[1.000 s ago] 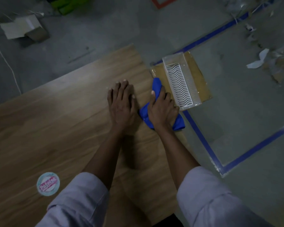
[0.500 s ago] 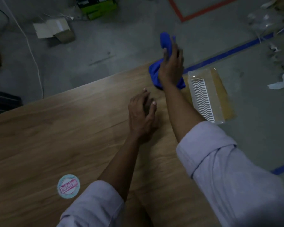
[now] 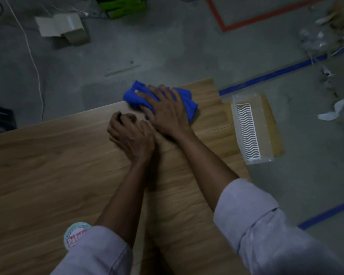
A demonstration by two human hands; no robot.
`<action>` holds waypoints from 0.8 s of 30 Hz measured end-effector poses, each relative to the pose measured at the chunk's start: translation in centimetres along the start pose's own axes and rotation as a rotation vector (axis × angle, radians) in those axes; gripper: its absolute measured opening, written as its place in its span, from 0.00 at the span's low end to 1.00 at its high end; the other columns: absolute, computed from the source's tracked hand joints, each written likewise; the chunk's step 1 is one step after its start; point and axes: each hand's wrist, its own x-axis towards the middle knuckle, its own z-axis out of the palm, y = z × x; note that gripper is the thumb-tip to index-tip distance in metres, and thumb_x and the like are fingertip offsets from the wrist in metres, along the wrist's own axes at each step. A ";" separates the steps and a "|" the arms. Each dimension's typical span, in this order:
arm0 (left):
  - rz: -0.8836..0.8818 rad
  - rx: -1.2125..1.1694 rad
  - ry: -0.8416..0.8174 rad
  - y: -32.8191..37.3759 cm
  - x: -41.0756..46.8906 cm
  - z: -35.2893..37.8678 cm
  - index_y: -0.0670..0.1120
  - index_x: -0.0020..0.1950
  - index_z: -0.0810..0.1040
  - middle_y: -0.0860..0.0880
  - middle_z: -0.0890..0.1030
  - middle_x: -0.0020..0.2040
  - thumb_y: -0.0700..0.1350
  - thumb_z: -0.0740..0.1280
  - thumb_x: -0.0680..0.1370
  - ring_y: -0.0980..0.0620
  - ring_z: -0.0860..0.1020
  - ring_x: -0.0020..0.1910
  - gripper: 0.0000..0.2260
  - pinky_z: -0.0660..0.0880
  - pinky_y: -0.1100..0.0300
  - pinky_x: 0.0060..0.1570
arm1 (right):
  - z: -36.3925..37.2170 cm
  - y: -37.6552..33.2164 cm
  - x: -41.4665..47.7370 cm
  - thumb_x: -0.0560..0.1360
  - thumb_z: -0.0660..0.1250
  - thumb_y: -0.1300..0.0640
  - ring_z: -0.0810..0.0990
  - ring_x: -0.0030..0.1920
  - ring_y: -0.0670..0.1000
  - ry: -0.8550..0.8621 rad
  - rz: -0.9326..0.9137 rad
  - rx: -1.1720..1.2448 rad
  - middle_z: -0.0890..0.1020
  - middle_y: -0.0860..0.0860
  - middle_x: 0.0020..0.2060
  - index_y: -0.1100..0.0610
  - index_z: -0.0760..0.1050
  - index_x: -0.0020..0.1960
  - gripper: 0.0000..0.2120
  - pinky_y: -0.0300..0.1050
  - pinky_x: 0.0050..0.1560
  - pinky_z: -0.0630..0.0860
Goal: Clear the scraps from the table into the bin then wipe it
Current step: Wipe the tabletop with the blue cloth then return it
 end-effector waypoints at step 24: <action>-0.231 -0.572 -0.828 8.0 -6.9 -9.6 0.48 0.61 0.79 0.45 0.81 0.62 0.55 0.68 0.80 0.46 0.78 0.60 0.14 0.75 0.54 0.54 | -17.9 6.9 -16.2 0.84 0.61 0.44 0.85 0.51 0.53 0.464 1.084 1.786 0.86 0.53 0.54 0.58 0.78 0.66 0.21 0.50 0.50 0.84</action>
